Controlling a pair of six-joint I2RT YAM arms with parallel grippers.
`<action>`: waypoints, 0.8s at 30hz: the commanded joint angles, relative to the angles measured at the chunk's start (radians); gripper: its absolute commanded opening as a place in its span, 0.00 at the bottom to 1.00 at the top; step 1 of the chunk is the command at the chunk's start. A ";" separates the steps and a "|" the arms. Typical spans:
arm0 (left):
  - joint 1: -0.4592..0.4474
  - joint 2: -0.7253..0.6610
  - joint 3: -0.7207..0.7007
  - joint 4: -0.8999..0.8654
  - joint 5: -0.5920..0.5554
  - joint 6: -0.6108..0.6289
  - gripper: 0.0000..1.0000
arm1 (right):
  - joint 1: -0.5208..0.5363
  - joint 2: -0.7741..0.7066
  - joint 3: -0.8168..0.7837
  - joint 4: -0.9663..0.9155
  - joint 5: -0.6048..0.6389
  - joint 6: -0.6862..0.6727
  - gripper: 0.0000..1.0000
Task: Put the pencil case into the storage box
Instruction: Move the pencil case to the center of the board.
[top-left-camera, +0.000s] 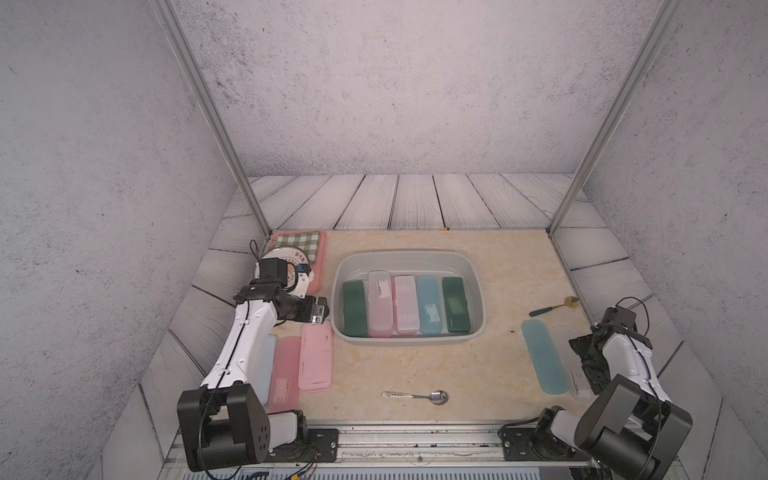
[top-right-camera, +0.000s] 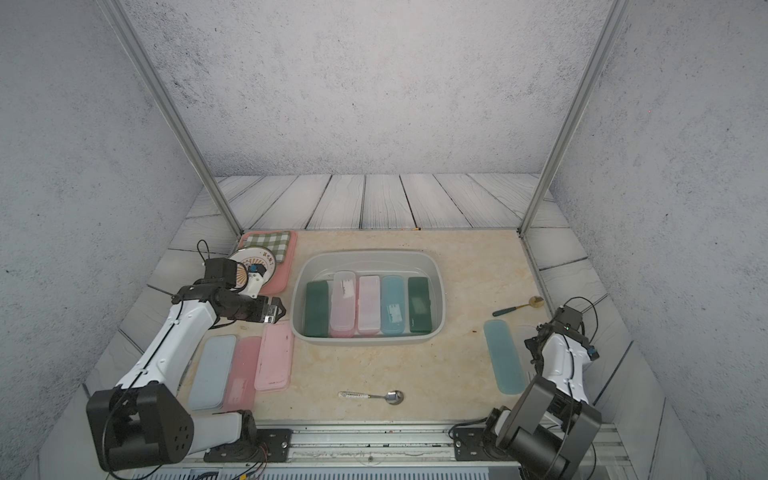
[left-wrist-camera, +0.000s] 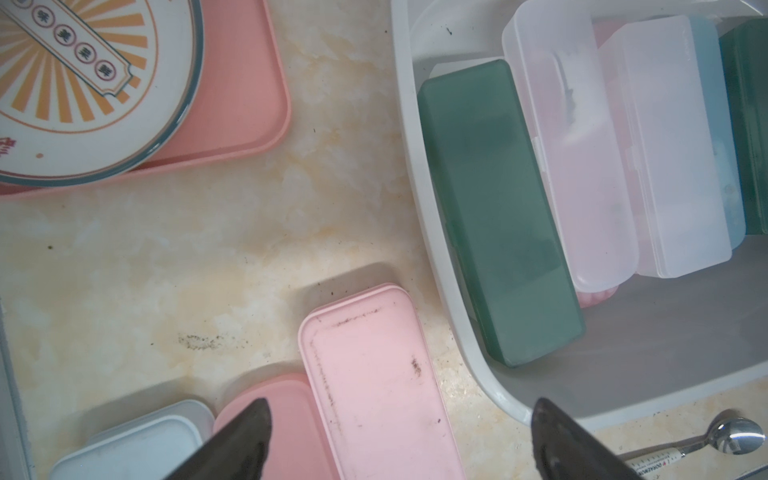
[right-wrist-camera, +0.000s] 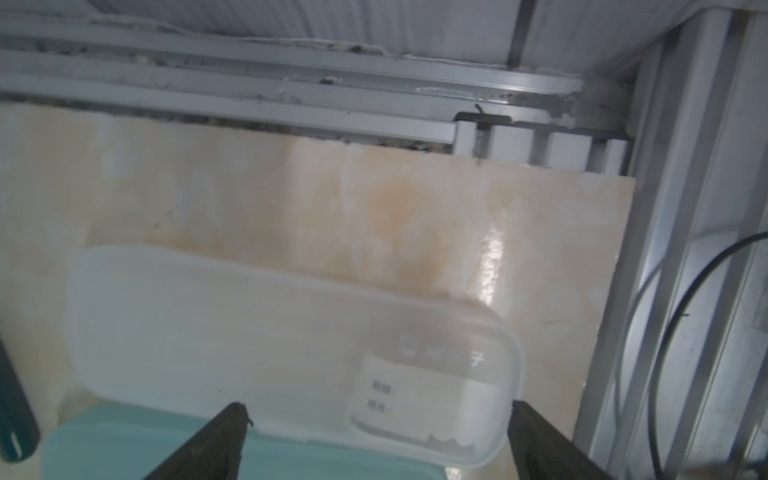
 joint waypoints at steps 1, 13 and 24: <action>0.009 0.010 0.015 -0.017 0.013 0.006 0.98 | -0.093 0.035 -0.032 0.069 -0.070 -0.023 0.99; 0.010 0.011 0.004 -0.007 0.005 0.004 0.98 | -0.154 0.071 -0.060 0.298 -0.112 -0.123 0.99; 0.010 0.013 0.002 -0.001 -0.009 0.004 0.98 | -0.141 0.114 -0.077 0.331 -0.319 -0.152 0.99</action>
